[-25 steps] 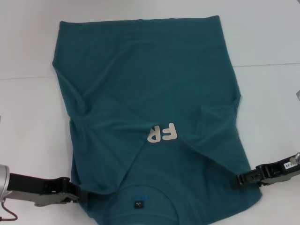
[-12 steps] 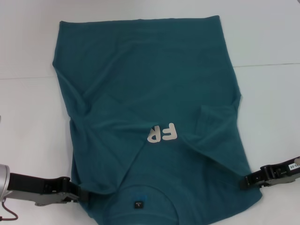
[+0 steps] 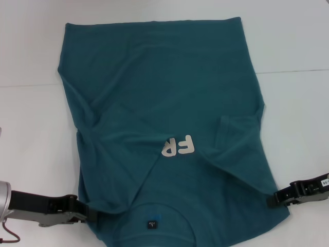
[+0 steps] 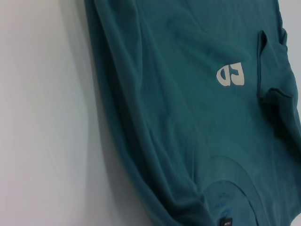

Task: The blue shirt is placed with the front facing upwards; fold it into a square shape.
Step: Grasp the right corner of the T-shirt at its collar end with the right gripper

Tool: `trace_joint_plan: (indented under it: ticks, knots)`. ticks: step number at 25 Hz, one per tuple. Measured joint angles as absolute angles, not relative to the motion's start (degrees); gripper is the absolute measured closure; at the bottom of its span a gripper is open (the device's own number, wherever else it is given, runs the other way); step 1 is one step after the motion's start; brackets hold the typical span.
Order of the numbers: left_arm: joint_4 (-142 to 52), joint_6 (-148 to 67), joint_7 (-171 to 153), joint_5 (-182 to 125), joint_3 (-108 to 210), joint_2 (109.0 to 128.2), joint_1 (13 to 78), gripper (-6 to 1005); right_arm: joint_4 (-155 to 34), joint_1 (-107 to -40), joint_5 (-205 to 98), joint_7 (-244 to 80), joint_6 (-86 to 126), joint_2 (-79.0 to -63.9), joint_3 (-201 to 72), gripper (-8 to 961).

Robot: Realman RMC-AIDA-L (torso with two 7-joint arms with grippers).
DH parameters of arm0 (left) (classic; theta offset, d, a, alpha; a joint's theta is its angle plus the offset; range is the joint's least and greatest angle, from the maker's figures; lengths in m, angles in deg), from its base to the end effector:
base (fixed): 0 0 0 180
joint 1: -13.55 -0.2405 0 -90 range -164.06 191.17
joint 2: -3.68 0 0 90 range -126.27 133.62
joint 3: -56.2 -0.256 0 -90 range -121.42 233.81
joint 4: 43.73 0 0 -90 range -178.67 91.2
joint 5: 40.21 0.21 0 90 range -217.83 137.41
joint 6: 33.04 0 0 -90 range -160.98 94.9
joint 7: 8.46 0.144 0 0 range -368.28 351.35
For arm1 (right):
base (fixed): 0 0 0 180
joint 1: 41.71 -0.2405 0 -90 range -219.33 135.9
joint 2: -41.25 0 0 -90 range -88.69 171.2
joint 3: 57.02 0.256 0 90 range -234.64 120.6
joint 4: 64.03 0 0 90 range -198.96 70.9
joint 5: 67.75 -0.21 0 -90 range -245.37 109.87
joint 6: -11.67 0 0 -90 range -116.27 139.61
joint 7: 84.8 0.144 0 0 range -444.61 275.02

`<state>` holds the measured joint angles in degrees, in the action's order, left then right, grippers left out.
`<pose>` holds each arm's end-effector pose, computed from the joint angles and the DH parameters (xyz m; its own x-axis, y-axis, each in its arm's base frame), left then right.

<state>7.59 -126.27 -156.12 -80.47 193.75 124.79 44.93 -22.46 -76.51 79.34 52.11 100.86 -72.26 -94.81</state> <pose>-0.2763 0.3192 0.0013 0.1127 0.9842 0.1369 0.9935 -0.1140 0.0019 0.3171 0.3332 0.0356 0.2184 -0.9684 -0.1205 -0.9672 -0.1984 -0.1584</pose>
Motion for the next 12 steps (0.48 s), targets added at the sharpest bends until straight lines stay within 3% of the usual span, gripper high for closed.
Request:
trace_joint_plan:
  ticks: [12]
  knots:
    - [7.59,-126.4,-156.12,-80.47,193.75,124.79,44.94,917,-22.46,-76.43,79.2,51.45,100.6,-72.42,-94.37,649]
